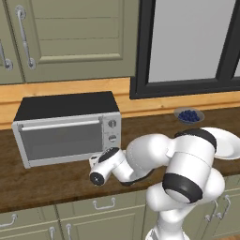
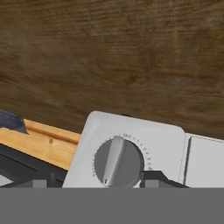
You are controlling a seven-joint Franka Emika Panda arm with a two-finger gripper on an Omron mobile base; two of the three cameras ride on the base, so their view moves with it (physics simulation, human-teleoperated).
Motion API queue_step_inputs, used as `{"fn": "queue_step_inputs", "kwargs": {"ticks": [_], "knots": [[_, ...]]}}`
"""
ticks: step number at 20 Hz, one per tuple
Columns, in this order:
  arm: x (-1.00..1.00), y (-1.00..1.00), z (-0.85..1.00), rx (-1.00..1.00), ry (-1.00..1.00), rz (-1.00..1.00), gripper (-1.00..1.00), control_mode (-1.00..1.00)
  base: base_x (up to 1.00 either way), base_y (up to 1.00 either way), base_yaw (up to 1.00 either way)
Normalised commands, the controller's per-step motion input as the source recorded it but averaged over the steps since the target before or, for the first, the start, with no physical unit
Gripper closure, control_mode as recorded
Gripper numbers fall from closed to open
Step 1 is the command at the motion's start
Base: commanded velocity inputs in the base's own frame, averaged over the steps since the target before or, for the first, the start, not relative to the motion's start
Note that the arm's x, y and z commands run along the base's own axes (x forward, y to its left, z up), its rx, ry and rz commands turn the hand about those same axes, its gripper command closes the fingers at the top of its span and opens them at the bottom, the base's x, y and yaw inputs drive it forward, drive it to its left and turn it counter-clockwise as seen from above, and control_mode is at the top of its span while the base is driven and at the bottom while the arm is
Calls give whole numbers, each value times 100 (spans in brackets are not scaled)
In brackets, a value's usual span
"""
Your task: Pick up the kebab skewer and baguette bread, and place them inside the toaster oven. Close the toaster oven door and start by setting the timer.
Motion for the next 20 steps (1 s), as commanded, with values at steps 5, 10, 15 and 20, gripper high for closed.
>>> {"fn": "queue_step_inputs", "kwargs": {"ticks": [5,10,15,20], "knots": [[0,-10,-24,0,0,0,-100,-100,0,0,0],[0,-24,-24,-1,0,0,-100,-100,0,0,0],[-1,-29,-21,0,0,0,-100,-100,0,0,0],[-4,-33,-14,0,0,0,-100,-100,0,0,0]]}}
